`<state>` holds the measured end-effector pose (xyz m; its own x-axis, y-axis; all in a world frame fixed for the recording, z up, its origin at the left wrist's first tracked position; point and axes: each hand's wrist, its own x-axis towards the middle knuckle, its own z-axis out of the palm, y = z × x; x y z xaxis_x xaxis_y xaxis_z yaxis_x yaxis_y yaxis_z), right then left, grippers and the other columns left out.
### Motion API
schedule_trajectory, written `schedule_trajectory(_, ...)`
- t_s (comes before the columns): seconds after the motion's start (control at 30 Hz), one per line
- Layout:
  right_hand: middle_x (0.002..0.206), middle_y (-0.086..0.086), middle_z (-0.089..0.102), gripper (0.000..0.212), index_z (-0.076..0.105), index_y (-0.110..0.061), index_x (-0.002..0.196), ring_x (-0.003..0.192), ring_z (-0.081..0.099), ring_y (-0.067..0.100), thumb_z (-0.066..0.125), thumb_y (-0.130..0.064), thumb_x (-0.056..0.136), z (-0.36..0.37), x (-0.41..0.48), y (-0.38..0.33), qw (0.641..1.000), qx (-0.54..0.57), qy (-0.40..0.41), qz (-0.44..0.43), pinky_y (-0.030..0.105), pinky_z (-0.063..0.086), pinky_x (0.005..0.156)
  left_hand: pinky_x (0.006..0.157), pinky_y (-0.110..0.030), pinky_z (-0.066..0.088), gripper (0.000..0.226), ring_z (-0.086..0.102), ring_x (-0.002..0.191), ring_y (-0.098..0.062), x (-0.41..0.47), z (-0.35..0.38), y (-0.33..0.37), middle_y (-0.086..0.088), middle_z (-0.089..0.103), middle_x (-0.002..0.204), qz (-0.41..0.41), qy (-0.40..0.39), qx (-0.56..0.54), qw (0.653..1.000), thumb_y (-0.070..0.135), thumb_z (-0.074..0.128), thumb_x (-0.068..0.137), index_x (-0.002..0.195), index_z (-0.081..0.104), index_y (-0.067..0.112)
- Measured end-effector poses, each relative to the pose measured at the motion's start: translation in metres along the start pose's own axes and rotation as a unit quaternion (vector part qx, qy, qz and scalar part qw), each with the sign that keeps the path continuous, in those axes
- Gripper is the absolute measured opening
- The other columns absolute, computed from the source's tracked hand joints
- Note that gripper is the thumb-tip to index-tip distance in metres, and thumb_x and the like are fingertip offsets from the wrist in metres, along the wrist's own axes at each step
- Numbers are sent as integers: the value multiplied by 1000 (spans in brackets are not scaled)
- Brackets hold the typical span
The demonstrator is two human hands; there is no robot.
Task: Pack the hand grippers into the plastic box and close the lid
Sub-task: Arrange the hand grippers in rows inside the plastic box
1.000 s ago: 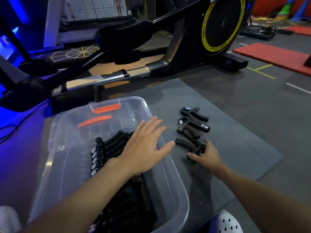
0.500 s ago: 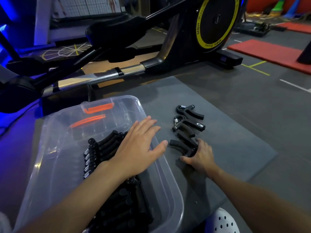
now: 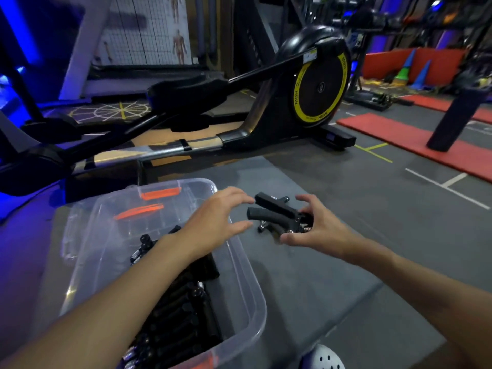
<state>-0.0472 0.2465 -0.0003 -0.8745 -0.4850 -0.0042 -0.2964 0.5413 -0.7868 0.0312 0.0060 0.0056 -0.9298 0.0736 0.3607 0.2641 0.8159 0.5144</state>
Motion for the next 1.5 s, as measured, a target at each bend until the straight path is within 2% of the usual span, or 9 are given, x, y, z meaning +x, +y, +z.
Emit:
schedule_trajectory(0.33, 114, 9, 66, 60, 58, -18, 122, 84, 65, 19, 85, -26, 69, -2, -24, -62, 986, 153, -51, -40, 50, 53, 79, 69, -5, 36, 25, 52, 75, 13, -35, -37, 11, 21, 57, 76, -30, 63, -15, 997, 18, 75, 85, 110, 74, 19)
schedule_trajectory(0.47, 91, 17, 68, 23, 69, -11, 107, 80, 61, 18, 71, -20, 86, 1, -16, -66, 976, 195, -48, -84, 33, 50, 74, 63, -15, 41, 16, 57, 68, 2, -50, -44, 2, 13, 67, 76, -106, 84, -65, 989, 24, 73, 85, 101, 74, 30)
schedule_trajectory(0.63, 72, 1, 70, 16, 67, 1, 96, 67, 62, 10, 63, -14, 92, 9, -4, -72, 969, 214, -50, -113, 16, 48, 65, 79, -42, 55, 12, 67, 80, -13, -54, -50, 3, 9, 72, 87, -121, 66, -112, 984, 28, 76, 81, 91, 73, 35)
schedule_trajectory(0.83, 71, 0, 69, 11, 65, -3, 88, 66, 62, 15, 60, -12, 93, 24, 3, -80, 962, 225, -88, -127, 20, 52, 66, 85, -27, 50, 39, 63, 99, -6, -45, -60, 20, 16, 68, 103, -38, 46, -128, 990, 17, 77, 82, 111, 65, 40)
schedule_trajectory(1.1, 87, 12, 69, 24, 62, -4, 99, 67, 62, 19, 52, -26, 99, 50, 12, -77, 961, 252, -79, -85, 23, 53, 61, 84, -36, 54, 21, 66, 88, -18, -51, -63, 20, 2, 68, 92, -8, 59, -153, 986, 11, 79, 80, 97, 70, 18)
schedule_trajectory(1.2, 104, 6, 68, 26, 59, -9, 112, 91, 63, 16, 42, -27, 103, 71, 9, -68, 979, 190, -45, -61, 25, 54, 80, 79, -35, 57, 17, 70, 78, -17, -62, -55, 8, -1, 71, 83, -73, 107, -190, 973, 12, 81, 78, 85, 67, 19)
schedule_trajectory(1.27, 116, 0, 65, 27, 57, -15, 121, 106, 58, 11, 40, -28, 103, 84, 2, -61, 989, 109, -62, -75, 14, 45, 92, 72, -34, 58, 20, 71, 73, -15, -72, -44, -5, -2, 72, 78, -129, 134, -200, 962, 15, 82, 77, 77, 64, 22)
schedule_trajectory(1.37, 132, -13, 48, 42, 42, -14, 143, 121, 41, -5, 39, -28, 103, 97, -8, -51, 991, 44, -99, -78, -10, 23, 85, 69, -40, 57, 23, 69, 67, -19, -85, -24, -26, -2, 70, 73, -179, 125, -189, 957, 20, 83, 75, 74, 60, 23)
schedule_trajectory(1.5, 160, -12, 14, 59, 16, -17, 155, 139, 9, -10, 36, -36, 103, 110, -13, -37, 986, -42, -126, -102, -9, 1, 97, 65, -33, 52, 26, 60, 58, -17, -97, -2, -46, -3, 66, 68, -187, 65, -131, 971, 27, 82, 73, 74, 57, 23)
